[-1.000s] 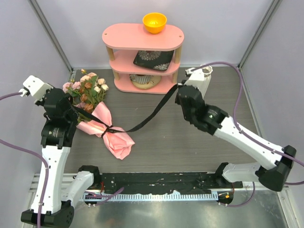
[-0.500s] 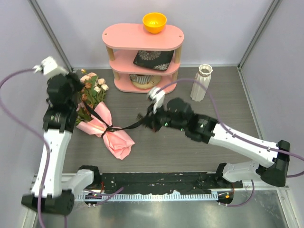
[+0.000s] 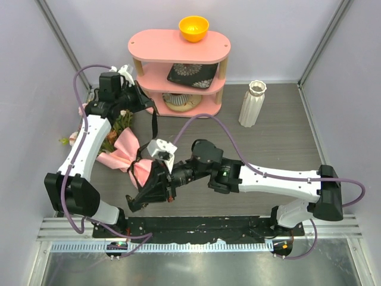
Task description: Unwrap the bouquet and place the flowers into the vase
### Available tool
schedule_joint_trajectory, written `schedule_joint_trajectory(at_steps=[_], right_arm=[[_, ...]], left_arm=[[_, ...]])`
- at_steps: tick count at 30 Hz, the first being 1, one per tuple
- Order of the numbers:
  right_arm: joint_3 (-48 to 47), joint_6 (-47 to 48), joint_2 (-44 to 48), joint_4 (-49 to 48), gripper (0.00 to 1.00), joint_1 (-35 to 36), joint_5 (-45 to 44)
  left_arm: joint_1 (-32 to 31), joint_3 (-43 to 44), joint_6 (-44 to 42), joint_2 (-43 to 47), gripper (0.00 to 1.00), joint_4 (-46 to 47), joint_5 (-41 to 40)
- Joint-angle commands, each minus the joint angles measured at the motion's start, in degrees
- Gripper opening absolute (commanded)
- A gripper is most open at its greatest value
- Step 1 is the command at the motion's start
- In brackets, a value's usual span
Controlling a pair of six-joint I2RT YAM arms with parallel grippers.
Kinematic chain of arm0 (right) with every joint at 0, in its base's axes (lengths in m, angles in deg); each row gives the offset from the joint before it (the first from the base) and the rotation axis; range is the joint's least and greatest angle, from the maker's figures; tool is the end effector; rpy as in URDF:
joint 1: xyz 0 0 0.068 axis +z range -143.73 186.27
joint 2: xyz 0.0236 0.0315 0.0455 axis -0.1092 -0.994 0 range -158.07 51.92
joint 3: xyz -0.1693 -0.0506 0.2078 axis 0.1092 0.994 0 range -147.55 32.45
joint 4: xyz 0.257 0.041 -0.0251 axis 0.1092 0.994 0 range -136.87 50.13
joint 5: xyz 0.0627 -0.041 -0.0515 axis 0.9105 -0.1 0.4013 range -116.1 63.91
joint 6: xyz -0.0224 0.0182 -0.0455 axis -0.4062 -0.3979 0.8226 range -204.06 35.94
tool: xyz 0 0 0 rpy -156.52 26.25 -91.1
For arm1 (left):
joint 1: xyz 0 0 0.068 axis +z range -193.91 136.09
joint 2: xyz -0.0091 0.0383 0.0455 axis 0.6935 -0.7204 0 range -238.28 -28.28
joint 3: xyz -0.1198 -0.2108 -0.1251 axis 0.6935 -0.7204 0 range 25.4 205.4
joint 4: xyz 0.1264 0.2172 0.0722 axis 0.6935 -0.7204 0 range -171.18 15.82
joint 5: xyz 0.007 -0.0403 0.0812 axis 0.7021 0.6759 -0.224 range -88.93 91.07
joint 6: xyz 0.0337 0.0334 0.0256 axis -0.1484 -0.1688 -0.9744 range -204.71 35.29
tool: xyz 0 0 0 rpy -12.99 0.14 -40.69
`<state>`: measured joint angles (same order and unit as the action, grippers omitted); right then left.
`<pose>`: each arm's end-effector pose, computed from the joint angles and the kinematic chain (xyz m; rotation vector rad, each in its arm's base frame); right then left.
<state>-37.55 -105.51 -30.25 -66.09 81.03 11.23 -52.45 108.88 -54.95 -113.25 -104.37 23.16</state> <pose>0.0679 0.3315 0.3946 -1.3055 1.1934 1.7640 0.3287 -0.0628 0.3739 -0.1674 2.1778 -0.7977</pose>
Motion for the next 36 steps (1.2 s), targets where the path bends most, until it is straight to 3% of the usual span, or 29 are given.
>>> schedule_joint_trajectory(at_steps=[1, 5, 9, 12, 16, 25, 28, 33, 36], right_arm=[[-5.2, -5.2, 1.7, -17.7, 0.01, -0.2, 4.8], [-0.2, -3.1, 3.9, -14.8, 0.01, -0.5, -3.0], [7.8, -7.1, 3.7, -15.1, 0.01, -1.9, -10.2], [12.7, -11.9, -0.6, -20.1, 0.01, -3.1, -11.6], [12.0, -17.7, -8.7, -24.0, 0.01, -5.9, -10.9], [0.5, -14.6, -19.2, -1.0, 0.01, -9.1, -23.2], [-5.0, -12.1, -23.1, 7.7, 0.01, -9.2, -23.4], [-14.0, -8.5, -29.7, 14.9, 0.06, -8.4, -16.1], [-17.0, -6.2, -32.3, 18.0, 0.26, -7.9, -13.2]], left_arm=[[0.4, 0.9, -2.3, 3.1, 0.0, -1.3, 0.8], [0.3, 0.5, -1.8, 3.1, 0.0, -0.7, 0.5], [0.4, 1.4, -2.5, 2.2, 0.0, -1.6, 0.7], [0.4, 1.9, -2.8, 1.0, 0.0, -1.8, 0.3], [0.3, 2.8, -2.3, -0.5, 0.0, -2.9, 0.2], [0.4, 1.7, -5.7, 2.4, 0.03, -6.5, -4.3], [0.3, 1.2, -5.2, 2.4, 0.03, -6.5, -3.6], [0.4, 1.4, -4.7, 3.4, 0.16, -7.8, -4.0], [0.4, 0.9, -5.4, 5.9, 0.39, -8.7, -6.3]])
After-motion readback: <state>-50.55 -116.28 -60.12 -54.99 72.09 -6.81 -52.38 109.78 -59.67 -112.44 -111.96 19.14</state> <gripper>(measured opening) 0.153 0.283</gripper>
